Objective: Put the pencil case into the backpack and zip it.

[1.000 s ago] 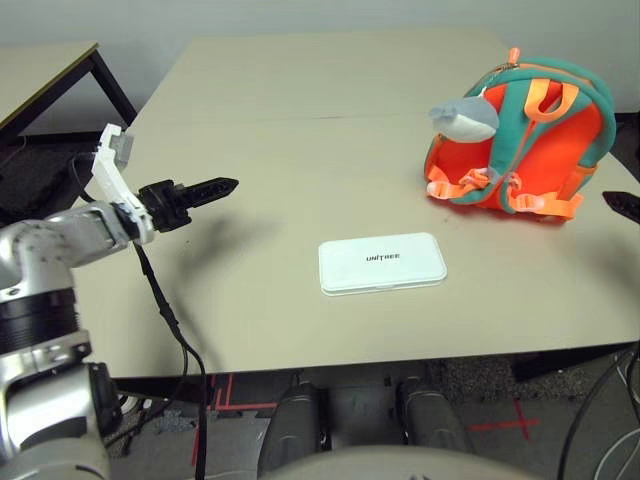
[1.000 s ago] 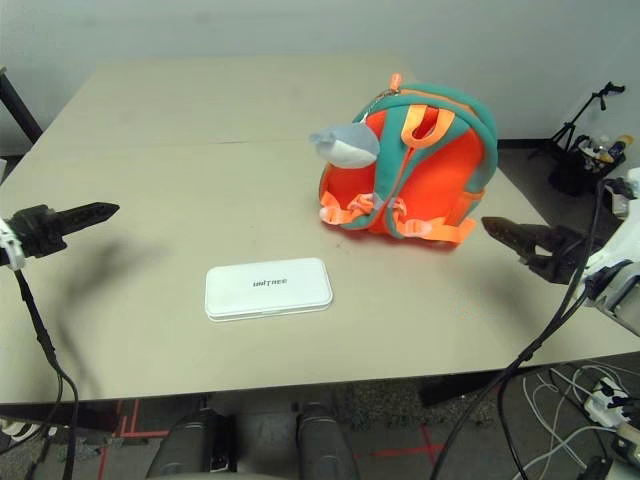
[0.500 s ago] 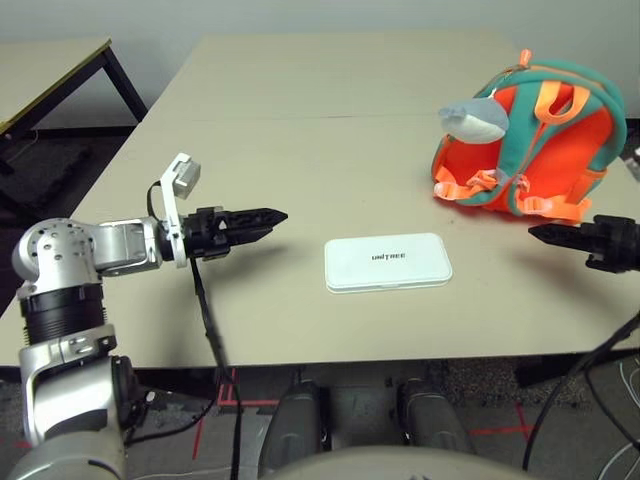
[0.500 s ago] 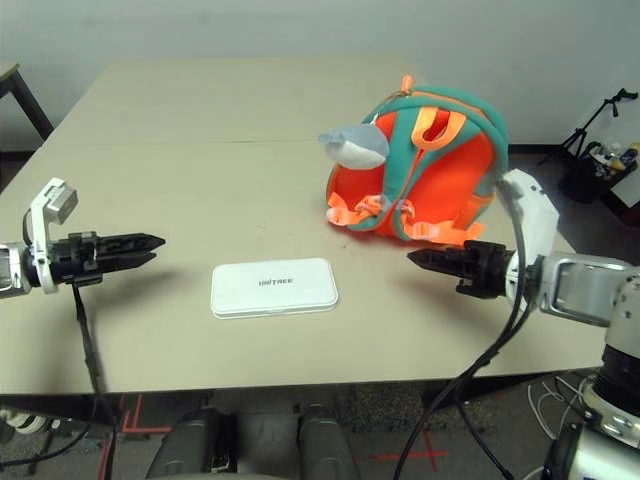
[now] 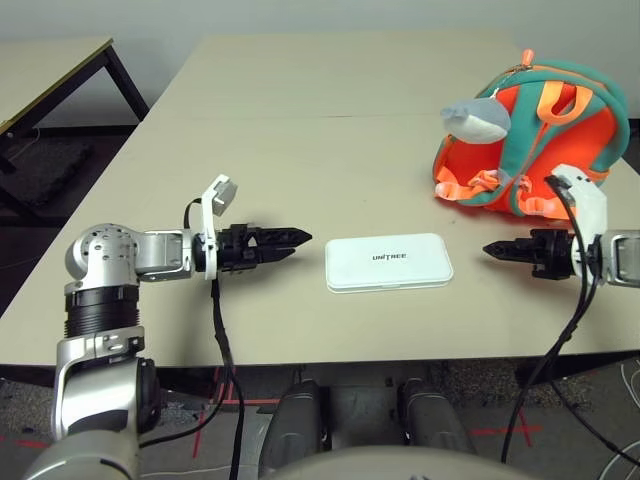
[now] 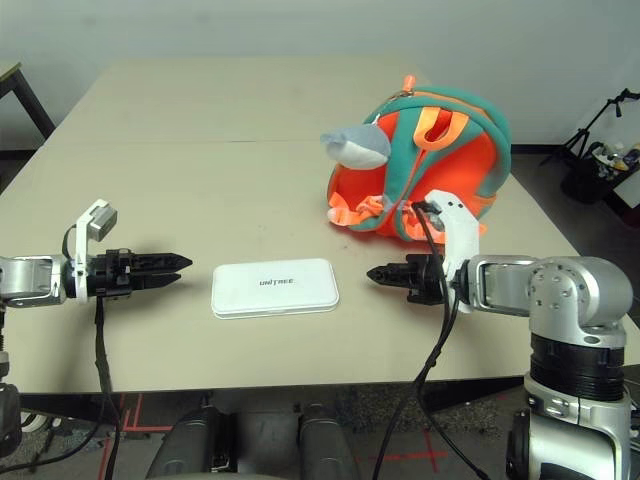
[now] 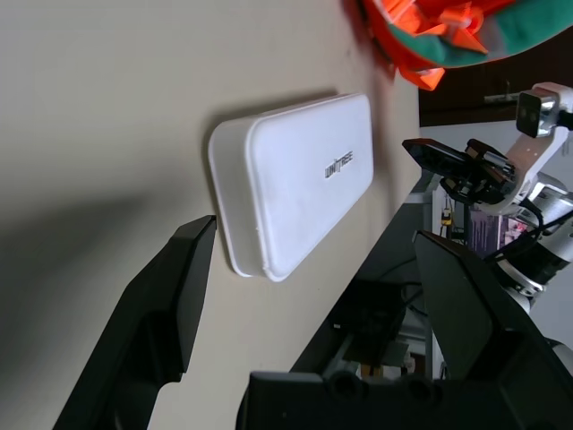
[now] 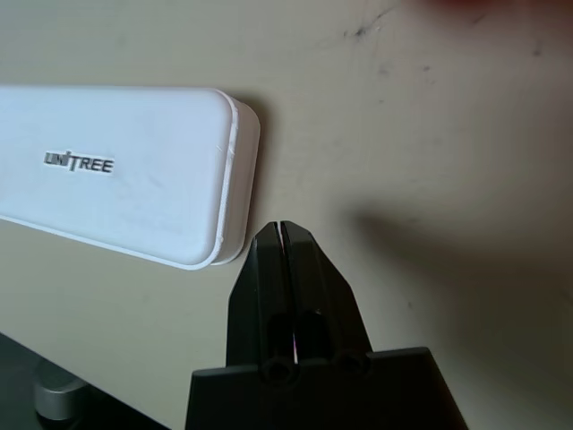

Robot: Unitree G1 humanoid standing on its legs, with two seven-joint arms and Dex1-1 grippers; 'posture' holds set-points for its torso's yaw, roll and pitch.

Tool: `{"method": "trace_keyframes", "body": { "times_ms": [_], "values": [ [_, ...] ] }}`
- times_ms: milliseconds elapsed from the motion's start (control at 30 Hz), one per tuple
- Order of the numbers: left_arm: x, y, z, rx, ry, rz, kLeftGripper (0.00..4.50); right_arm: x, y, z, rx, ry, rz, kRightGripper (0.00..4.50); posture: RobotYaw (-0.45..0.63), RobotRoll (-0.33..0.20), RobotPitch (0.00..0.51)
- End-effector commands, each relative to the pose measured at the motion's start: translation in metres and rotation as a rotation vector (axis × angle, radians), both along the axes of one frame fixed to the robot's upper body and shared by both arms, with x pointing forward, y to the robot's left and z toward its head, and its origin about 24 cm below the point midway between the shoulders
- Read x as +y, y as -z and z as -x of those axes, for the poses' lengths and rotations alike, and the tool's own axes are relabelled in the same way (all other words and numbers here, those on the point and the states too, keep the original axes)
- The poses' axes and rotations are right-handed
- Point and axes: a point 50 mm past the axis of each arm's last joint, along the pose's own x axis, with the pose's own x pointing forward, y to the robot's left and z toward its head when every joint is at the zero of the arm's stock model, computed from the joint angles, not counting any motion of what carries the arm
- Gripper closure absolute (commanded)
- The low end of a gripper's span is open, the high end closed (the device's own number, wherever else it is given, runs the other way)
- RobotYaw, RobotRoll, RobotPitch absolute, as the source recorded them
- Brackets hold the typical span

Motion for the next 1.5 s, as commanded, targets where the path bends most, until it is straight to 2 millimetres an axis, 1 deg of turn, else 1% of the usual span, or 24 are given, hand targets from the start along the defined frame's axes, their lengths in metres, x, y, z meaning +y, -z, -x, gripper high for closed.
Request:
{"method": "trace_keyframes", "body": {
  "times_ms": [33,267,533,767,900,1000,1100,1433,1500],
  "values": [
    [-0.006,0.012,-0.001,0.071,0.018,-0.016,0.00,0.012,0.000,-0.002,-0.016,-0.036,0.033,4.46,-0.02,0.000,0.096],
    [-0.015,0.024,0.000,0.132,0.063,-0.014,0.00,0.027,0.007,-0.005,-0.034,-0.062,0.064,4.46,-0.03,0.000,0.097],
    [-0.022,0.033,-0.002,0.151,0.056,-0.036,0.00,0.040,0.016,-0.013,-0.061,-0.091,0.115,4.46,-0.03,0.000,0.090],
    [-0.026,0.036,-0.007,0.142,0.032,-0.043,0.00,0.057,0.016,-0.018,-0.072,-0.140,0.091,4.46,-0.03,0.000,0.082],
    [-0.027,0.036,-0.008,0.140,0.029,-0.041,0.00,0.068,0.018,-0.016,-0.068,-0.178,0.076,4.46,-0.02,0.000,0.078],
    [-0.028,0.036,-0.008,0.139,0.029,-0.038,0.00,0.071,0.020,-0.015,-0.063,-0.192,0.072,4.46,-0.02,0.000,0.077],
    [-0.028,0.036,-0.007,0.140,0.030,-0.035,0.00,0.071,0.020,-0.016,-0.063,-0.193,0.074,4.46,-0.01,0.000,0.078],
    [-0.026,0.035,-0.005,0.135,0.027,-0.039,0.00,0.036,0.011,-0.032,-0.197,-0.101,0.298,4.46,-0.01,0.000,0.083],
    [-0.025,0.035,-0.005,0.132,0.026,-0.036,0.00,0.032,0.011,-0.033,-0.190,-0.086,0.308,4.46,-0.01,0.000,0.082]
  ]
}}
